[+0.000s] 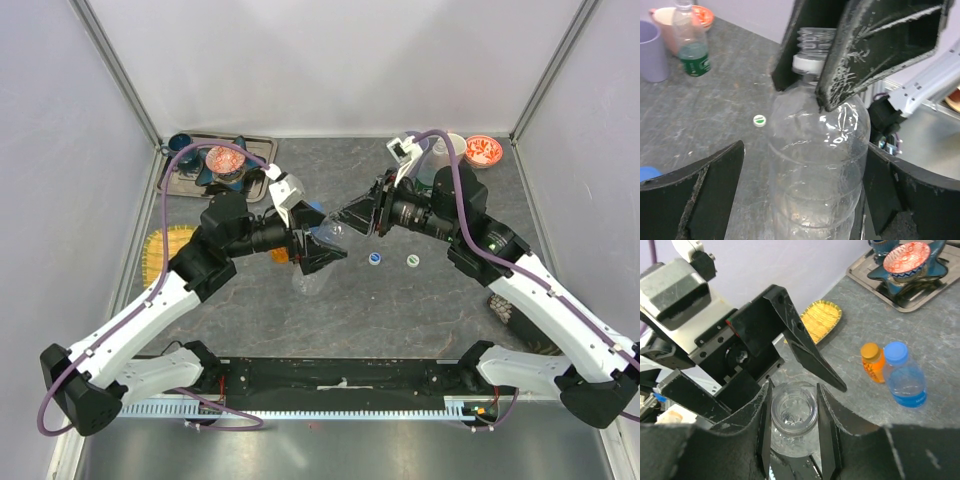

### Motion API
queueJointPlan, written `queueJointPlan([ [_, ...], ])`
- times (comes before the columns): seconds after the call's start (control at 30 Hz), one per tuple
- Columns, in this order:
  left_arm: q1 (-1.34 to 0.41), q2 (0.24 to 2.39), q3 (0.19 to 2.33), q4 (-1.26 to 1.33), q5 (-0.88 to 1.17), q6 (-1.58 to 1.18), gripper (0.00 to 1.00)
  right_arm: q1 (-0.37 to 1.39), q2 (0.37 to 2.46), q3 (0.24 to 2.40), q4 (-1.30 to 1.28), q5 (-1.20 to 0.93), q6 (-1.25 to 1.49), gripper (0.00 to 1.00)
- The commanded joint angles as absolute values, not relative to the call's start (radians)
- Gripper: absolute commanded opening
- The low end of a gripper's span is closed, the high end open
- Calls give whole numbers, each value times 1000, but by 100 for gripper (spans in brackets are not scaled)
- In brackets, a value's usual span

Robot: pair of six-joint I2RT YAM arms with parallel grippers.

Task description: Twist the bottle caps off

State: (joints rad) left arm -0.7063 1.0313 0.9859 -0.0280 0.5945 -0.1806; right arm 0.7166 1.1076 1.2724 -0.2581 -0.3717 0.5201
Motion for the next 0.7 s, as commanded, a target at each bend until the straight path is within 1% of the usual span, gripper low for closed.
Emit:
queueJointPlan([
  [0.0,-703,993,1038,-78,405,-186,99,723,1085,1307,-288,-290,479,0],
  [0.07,-703,976,1046,-123,342,-184,99,721,1074,1337,-316,-215,460,0],
  [0.1,-703,967,1052,-162,271,-183,99,721,1071,1348,-327,-110,454,0],
  [0.17,-703,927,1052,-186,201,-181,99,723,1057,1376,-353,-7,422,0],
  [0.2,-703,911,1051,-198,142,-179,99,723,1054,1385,-359,126,410,0],
  [0.3,-703,832,1037,-225,31,-184,99,723,1063,1411,-383,340,373,0],
  [0.33,-703,807,1029,-225,9,-187,99,723,1069,1413,-387,471,364,0],
  [0.4,-703,735,993,-218,-41,-184,99,723,1097,1407,-380,592,345,0],
  [0.43,-703,714,980,-212,-54,-176,99,721,1107,1398,-345,700,333,0],
  [0.53,-703,646,939,-199,-58,-160,99,718,1170,1352,-257,802,275,0],
  [0.67,-703,601,900,-192,-6,-161,98,686,1322,1371,-227,810,262,0],
])
